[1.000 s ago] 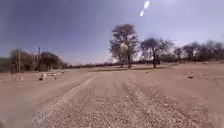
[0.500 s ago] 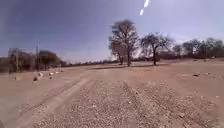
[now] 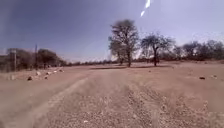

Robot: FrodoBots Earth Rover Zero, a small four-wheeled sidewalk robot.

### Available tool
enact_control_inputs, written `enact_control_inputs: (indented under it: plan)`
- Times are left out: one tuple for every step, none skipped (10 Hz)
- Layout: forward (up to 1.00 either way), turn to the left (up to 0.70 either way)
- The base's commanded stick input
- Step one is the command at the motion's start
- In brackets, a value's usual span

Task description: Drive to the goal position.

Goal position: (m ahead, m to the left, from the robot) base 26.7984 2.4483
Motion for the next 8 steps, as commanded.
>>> enact_control_inputs:
  plan:
    - [0.85,0.00]
    - [0.85,0.00]
    - [0.85,0.00]
    - [0.85,0.00]
    - [0.85,0.00]
    - [0.85,0.00]
    - [0.85,0.00]
    - [0.85,0.00]
